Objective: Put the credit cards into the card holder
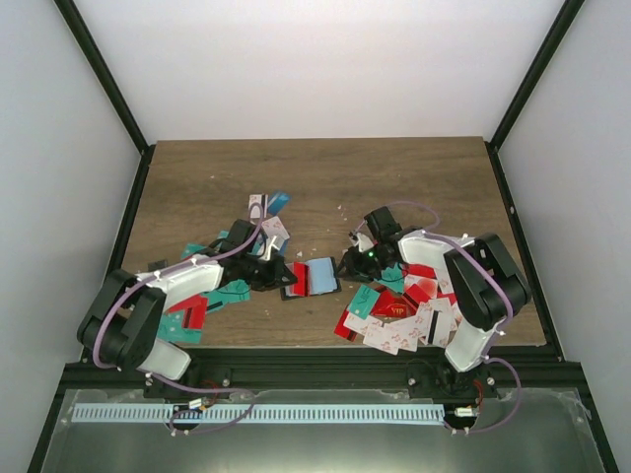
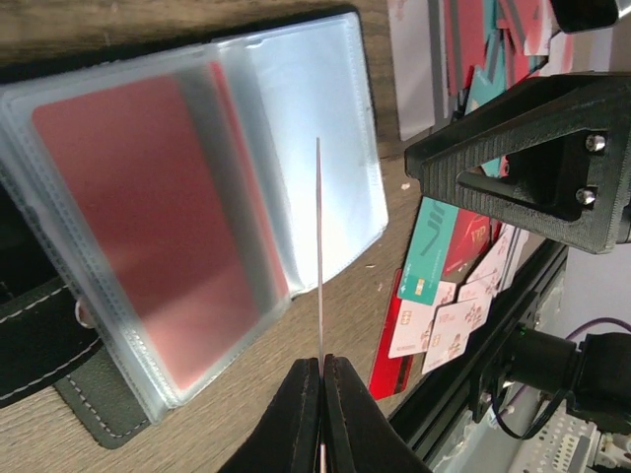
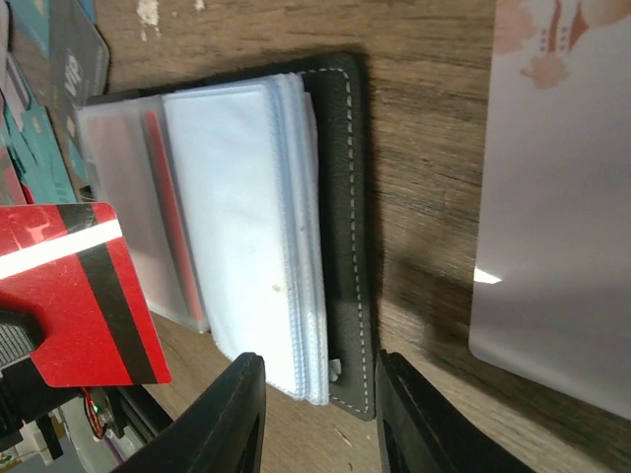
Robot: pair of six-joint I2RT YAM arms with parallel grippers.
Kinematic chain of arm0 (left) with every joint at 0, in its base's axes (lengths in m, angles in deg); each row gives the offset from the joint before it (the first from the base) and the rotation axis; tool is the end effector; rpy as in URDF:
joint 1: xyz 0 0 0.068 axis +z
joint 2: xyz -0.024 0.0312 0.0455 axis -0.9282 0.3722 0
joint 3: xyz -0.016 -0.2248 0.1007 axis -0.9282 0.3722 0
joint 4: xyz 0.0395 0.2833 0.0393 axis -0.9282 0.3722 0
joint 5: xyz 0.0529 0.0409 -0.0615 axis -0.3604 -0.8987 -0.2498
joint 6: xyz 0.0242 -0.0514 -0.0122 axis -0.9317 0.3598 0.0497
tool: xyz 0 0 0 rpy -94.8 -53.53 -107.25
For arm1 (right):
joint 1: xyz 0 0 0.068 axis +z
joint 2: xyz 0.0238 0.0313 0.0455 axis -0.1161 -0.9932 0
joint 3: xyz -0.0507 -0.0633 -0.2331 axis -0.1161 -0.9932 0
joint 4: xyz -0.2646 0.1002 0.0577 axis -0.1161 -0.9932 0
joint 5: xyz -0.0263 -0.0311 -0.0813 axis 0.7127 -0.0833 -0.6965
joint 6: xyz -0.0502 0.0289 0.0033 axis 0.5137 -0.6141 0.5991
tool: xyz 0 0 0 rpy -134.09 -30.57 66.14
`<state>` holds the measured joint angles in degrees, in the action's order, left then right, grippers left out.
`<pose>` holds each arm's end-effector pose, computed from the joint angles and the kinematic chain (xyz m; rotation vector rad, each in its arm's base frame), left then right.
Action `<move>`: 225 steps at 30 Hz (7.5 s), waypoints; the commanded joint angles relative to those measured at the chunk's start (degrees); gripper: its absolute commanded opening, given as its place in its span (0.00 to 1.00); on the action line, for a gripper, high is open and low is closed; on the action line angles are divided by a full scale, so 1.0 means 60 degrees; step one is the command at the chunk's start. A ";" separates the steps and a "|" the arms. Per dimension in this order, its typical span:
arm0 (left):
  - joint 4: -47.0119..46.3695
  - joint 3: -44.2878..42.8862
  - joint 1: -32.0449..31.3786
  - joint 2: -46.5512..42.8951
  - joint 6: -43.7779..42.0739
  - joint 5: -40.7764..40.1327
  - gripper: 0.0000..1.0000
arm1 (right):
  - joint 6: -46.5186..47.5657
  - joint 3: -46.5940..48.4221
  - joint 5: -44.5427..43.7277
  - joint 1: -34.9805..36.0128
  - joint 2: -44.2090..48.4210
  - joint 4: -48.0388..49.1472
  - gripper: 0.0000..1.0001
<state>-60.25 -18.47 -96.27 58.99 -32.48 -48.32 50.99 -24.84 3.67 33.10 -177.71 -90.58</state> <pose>0.2454 -0.1607 0.1107 0.1152 2.7295 -1.2520 0.2811 0.1677 0.0907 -0.1264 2.8875 1.1252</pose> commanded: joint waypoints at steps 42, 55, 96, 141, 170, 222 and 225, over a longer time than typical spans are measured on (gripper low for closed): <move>-0.0612 -0.0933 0.0326 0.2026 -0.0924 0.0770 0.04 | 0.0379 0.0373 0.0152 -0.0034 -0.1006 0.0001 0.30; -0.1279 -0.0916 0.0309 0.2312 -0.0447 0.0960 0.04 | 0.0219 0.0134 0.0316 -0.0046 -0.0966 0.0028 0.21; -0.3851 -0.0202 -0.0620 0.3134 0.2199 0.0639 0.04 | -0.0210 -0.0044 0.0957 -0.0045 -0.1175 0.0076 0.13; 0.1860 -0.2477 -0.1056 0.1734 0.0784 -0.0824 0.63 | -0.0558 0.0413 0.1081 -0.0040 -0.0113 -0.0056 0.28; 0.2574 -0.3085 -0.1056 0.3410 -0.1334 -0.1347 0.04 | -0.1212 -0.0152 0.2789 0.0105 -0.1039 0.1526 0.35; 0.4056 -0.3257 -0.1011 0.0973 -0.0712 -0.2435 0.08 | -0.0532 0.1265 0.2562 0.0789 -0.1448 0.0487 0.34; 0.4335 -0.3126 -0.0949 0.0341 -0.0522 -0.2697 0.08 | -0.0603 0.1362 0.2557 0.0877 -0.1437 0.0457 0.34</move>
<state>-37.89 -36.92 -102.43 64.90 -37.66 -61.78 47.69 -19.56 17.68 37.32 -185.87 -88.04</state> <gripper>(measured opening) 0.079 0.341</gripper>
